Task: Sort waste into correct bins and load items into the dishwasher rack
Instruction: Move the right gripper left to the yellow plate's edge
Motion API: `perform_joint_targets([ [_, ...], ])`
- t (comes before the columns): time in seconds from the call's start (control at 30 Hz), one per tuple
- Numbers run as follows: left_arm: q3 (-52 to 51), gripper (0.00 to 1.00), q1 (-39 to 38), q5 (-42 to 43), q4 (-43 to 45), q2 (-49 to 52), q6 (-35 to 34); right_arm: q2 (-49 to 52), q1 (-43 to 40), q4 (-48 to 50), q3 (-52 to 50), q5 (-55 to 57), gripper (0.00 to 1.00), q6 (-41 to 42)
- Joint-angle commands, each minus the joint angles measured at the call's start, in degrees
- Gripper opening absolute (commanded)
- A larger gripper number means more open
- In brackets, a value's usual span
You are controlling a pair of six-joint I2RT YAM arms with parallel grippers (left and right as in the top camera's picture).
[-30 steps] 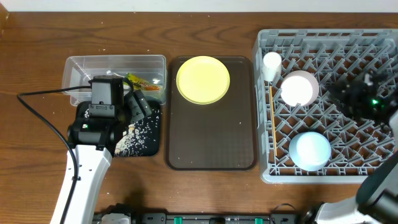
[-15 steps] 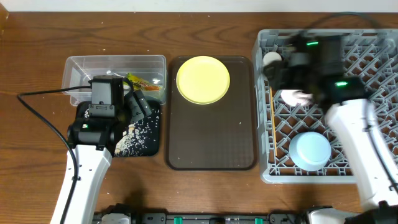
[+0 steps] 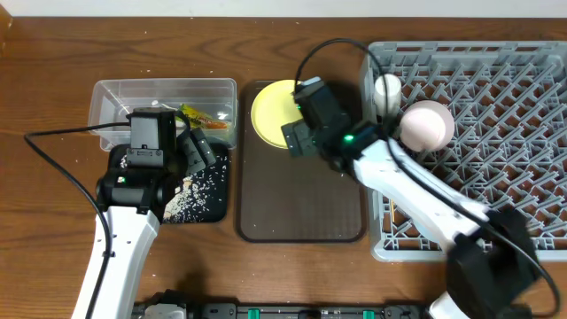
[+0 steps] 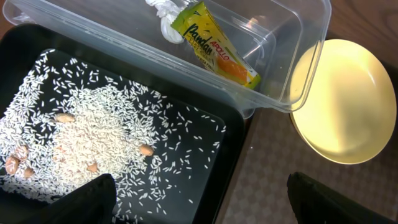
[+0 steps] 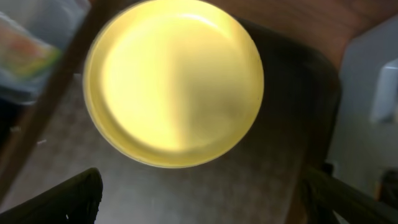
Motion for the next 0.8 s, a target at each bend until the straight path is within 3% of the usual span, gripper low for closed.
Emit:
perform_joint_targets([
  [0.0,-0.4,0.9,0.2,-0.1,-0.1,0.2,0.8,3.9,-0.2,2.3,0.4,4.5,0.95,0.1],
  [0.13,-0.4,0.9,0.2,-0.1,-0.1,0.2,0.8,7.3,-1.4,9.0,0.4,7.9,0.59,0.1],
  [0.17,-0.4,0.9,0.2,-0.1,-0.1,0.2,0.8,8.1,-1.8,11.1,0.4,7.9,0.58,0.1],
  [0.47,-0.4,0.91,0.2,-0.1,-0.1,0.2,0.8,15.4,-5.7,21.4,0.4,7.9,0.57,0.4],
  [0.77,-0.4,0.91,0.2,-0.1,-0.1,0.2,0.8,21.0,-8.4,23.2,0.4,3.5,0.55,1.6],
])
